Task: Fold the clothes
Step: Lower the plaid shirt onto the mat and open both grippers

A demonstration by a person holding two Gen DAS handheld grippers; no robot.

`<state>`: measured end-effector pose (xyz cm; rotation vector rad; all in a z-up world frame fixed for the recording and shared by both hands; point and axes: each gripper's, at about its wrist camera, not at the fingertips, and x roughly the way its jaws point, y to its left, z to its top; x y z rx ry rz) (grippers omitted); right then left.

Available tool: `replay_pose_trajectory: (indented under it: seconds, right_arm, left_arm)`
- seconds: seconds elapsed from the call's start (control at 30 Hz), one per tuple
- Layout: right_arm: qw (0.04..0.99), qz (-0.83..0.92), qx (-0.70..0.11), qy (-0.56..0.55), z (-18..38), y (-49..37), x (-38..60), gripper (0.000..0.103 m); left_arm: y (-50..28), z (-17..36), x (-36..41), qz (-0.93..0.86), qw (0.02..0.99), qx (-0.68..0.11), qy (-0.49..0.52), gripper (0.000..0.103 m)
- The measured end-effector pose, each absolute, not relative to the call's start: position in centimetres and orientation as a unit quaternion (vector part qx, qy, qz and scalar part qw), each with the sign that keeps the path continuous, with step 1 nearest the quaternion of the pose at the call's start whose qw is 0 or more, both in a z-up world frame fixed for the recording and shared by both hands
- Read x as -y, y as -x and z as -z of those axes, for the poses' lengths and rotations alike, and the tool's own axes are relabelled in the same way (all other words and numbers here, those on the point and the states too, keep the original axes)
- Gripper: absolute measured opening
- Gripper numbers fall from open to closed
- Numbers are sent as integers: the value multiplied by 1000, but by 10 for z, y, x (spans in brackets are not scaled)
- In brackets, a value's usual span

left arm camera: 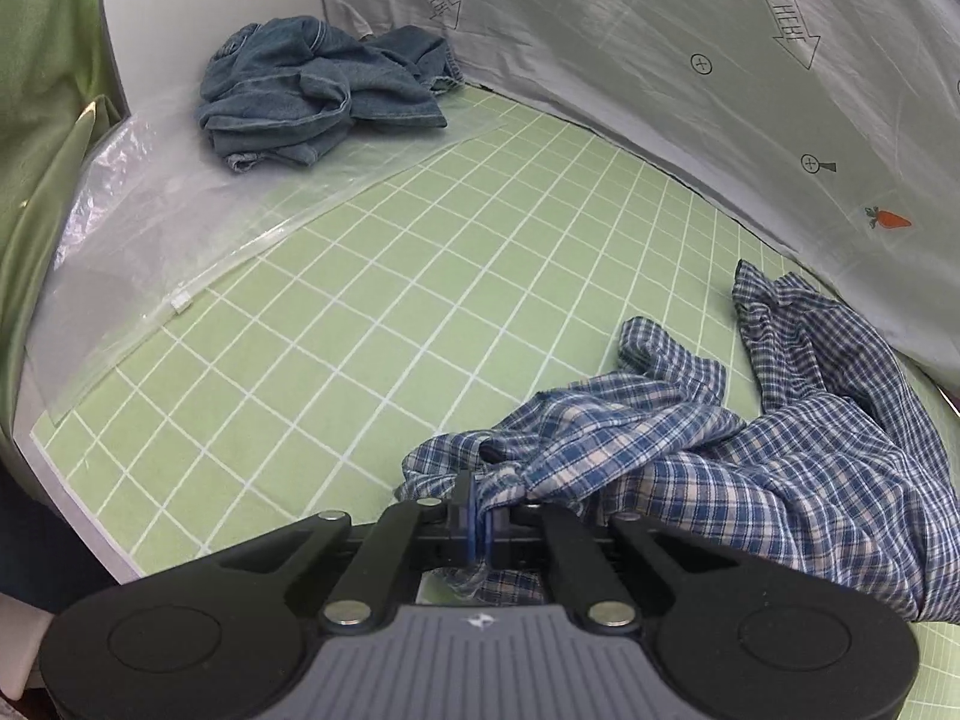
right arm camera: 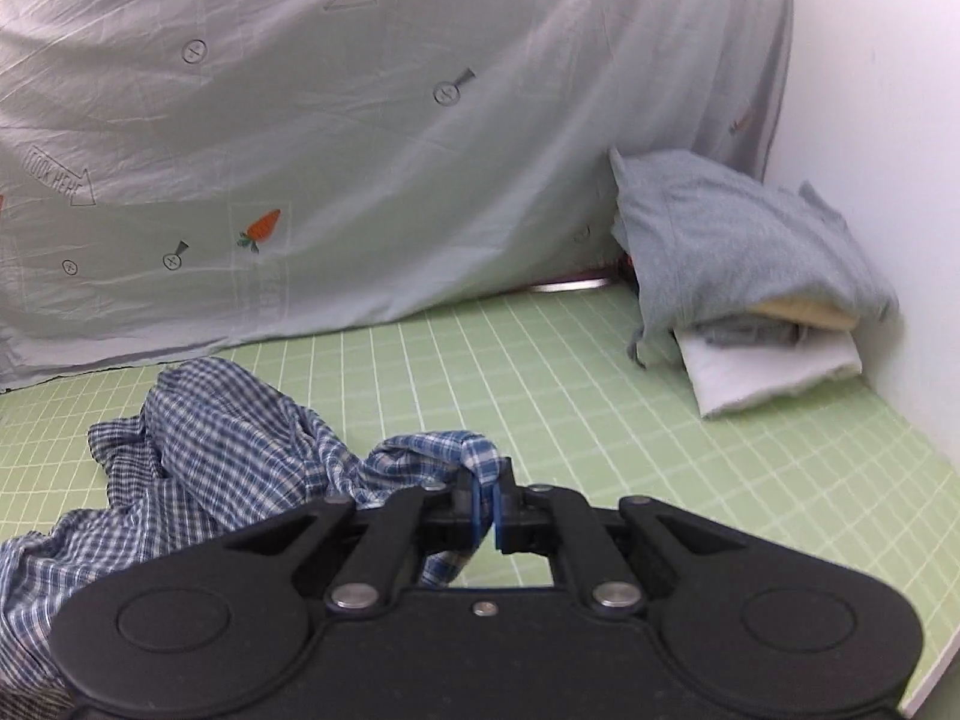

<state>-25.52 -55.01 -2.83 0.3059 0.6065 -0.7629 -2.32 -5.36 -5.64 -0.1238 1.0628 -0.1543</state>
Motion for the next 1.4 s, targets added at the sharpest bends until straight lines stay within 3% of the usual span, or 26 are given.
replay_pose_trajectory:
  seconds: [0.07, 0.1, 0.17, 0.2, 0.23, 0.37, 0.43, 0.7, 0.87, 1.0, 1.07, 1.13, 1.23, 1.4]
  right_arm:
    - [866, 369, -301, -152, 36, 258, 551, 4]
    - [863, 370, -308, -150, 39, 257, 551, 5]
    - [859, 373, -319, -149, 42, 254, 552, 7]
    - [855, 377, -323, -148, 43, 253, 553, 8]
    - [851, 382, -326, -151, 43, 252, 554, 17]
    - [832, 406, -315, -208, 43, 251, 552, 67]
    - [820, 406, -314, -253, 49, 251, 546, 76]
    - [747, 340, -306, -483, 88, 251, 493, 85]
    - [727, 303, -319, -526, 102, 229, 471, 91]
    - [731, 280, -337, -522, 112, 206, 455, 89]
    - [751, 268, -353, -489, 114, 194, 449, 74]
    - [764, 258, -375, -458, 116, 187, 446, 32]
    - [773, 251, -401, -423, 120, 188, 451, 15]
    - [797, 261, -440, -320, 120, 194, 467, 9]
  left_arm:
    - [25, 59, 53, 68, 857, -508, 56, 11]
    - [25, 58, 53, 64, 858, -507, 55, 19]
    - [25, 56, 53, 51, 861, -504, 52, 46]
    - [24, 53, 52, 41, 863, -501, 51, 65]
    - [24, 50, 51, 36, 866, -496, 52, 78]
    - [23, 40, 45, 36, 873, -482, 63, 85]
    - [22, 38, 44, 39, 874, -479, 69, 85]
    - [17, 30, 33, 74, 874, -463, 128, 88]
    - [4, 27, 24, 84, 875, -454, 147, 89]
    - [-7, 28, 20, 82, 876, -458, 124, 89]
    - [-11, 30, 18, 81, 875, -463, 120, 89]
    - [-13, 32, 23, 82, 874, -464, 118, 89]
    - [-14, 36, 30, 83, 873, -467, 115, 89]
    - [-17, 41, 45, 88, 871, -470, 110, 89]
